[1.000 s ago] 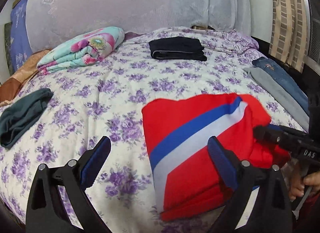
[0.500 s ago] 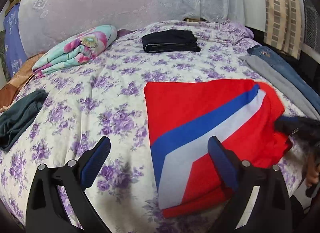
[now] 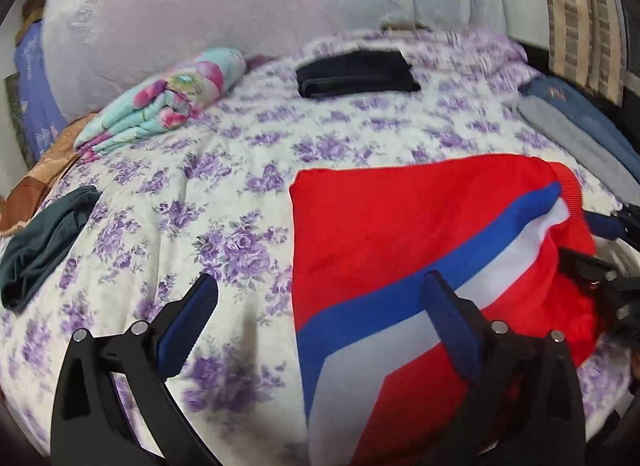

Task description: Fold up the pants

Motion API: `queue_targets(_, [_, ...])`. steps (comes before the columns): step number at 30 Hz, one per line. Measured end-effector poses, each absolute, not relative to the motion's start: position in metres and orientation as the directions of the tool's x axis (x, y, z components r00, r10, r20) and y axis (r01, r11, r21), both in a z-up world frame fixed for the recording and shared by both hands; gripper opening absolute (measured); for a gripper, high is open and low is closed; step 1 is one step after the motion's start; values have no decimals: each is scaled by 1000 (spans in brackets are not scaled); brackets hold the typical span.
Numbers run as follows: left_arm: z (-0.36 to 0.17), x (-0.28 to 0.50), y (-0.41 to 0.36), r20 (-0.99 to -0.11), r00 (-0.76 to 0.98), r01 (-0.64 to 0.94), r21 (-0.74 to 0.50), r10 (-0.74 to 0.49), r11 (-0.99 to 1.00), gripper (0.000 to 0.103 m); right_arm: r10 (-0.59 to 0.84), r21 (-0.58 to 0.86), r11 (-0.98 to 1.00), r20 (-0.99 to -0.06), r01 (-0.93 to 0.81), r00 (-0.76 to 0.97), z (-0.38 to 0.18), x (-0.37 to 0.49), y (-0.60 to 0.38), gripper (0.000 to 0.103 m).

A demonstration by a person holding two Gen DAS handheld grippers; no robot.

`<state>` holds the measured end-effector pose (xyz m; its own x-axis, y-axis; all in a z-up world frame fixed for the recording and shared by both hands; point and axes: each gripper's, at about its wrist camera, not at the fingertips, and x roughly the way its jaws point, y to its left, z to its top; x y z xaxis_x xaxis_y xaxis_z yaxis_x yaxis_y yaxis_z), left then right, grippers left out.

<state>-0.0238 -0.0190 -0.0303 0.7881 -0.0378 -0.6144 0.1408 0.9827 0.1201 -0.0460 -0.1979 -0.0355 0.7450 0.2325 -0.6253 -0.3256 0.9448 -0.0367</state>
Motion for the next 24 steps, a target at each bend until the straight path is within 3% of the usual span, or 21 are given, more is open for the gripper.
queue_targets(4, [-30,-27,-20,-601,798,135,132,-29,982,99,189,-115,943,-590,-314,785,-29,-55,-194,65])
queue_targets(9, [-30,-25,-16,-608,792,138,99,-50,985,99,253,-120,927,-501,-356,827,-5,-89,-181,68])
queue_targets(13, [-30,-27,-15,-605,794,136,95,-51,986,99,211,-194,904,-572,-381,793,-26,-85,-164,71])
queue_targets(14, [-30,-27,-15,-605,794,137,95,-52,986,99,191,-200,903,-607,-381,771,-39,-80,-163,77])
queue_targets(18, [-31,-26,-14,-608,792,138,88,-56,987,99,254,-67,925,-624,-375,739,-42,-73,-180,80])
queue_targets(24, [-31,-25,-11,-617,784,142,62,-73,988,99,364,107,925,-524,-365,770,-8,-78,-207,80])
